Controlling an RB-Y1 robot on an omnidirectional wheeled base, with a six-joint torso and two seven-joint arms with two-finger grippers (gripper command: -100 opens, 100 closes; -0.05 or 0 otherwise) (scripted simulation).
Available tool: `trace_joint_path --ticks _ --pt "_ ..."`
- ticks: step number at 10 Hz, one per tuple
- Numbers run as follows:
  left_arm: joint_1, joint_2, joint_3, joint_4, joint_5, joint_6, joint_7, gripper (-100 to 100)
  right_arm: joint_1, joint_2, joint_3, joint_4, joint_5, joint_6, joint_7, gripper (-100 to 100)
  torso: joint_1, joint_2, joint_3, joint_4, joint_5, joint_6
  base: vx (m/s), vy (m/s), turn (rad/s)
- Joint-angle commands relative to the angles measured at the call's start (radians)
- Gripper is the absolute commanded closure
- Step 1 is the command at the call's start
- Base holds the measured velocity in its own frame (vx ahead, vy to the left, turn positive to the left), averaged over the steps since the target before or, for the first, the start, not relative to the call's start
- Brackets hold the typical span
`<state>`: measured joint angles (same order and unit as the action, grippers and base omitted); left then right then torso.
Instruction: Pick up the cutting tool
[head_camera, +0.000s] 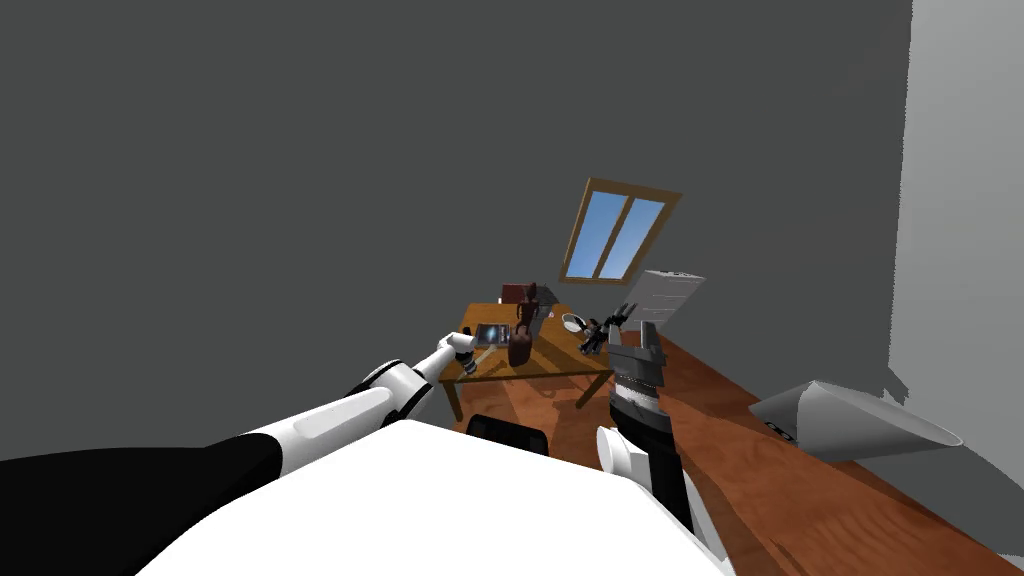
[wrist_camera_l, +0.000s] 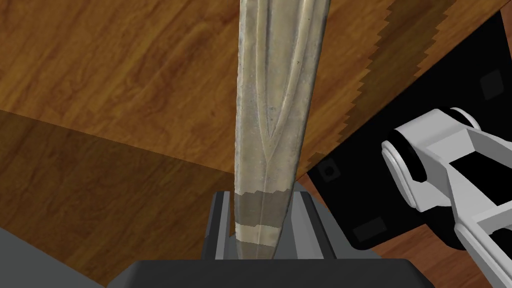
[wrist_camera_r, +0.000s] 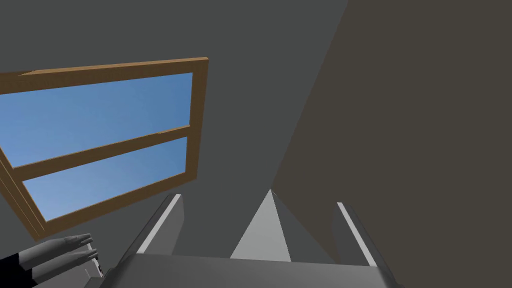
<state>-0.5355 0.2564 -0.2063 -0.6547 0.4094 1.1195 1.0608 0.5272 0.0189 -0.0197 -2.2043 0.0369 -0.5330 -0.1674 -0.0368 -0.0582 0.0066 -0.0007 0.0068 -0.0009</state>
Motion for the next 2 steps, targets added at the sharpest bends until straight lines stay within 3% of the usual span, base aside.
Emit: trace_joint_path --ticks 1,2 --pt "0.0 0.0 0.0 0.0 0.0 0.0 0.0 100 0.0 0.0 0.0 0.0 0.0 0.0 0.0 0 0.0 0.0 0.0 0.0 0.0 0.0 -0.026 0.012 0.015" --pt "0.0 0.0 0.0 0.0 -0.001 0.001 0.006 0 0.0 0.0 0.0 0.0 0.0 0.0 0.0 0 -0.002 -0.003 -0.002 -0.001 0.0 0.0 -0.008 0.004 0.0"
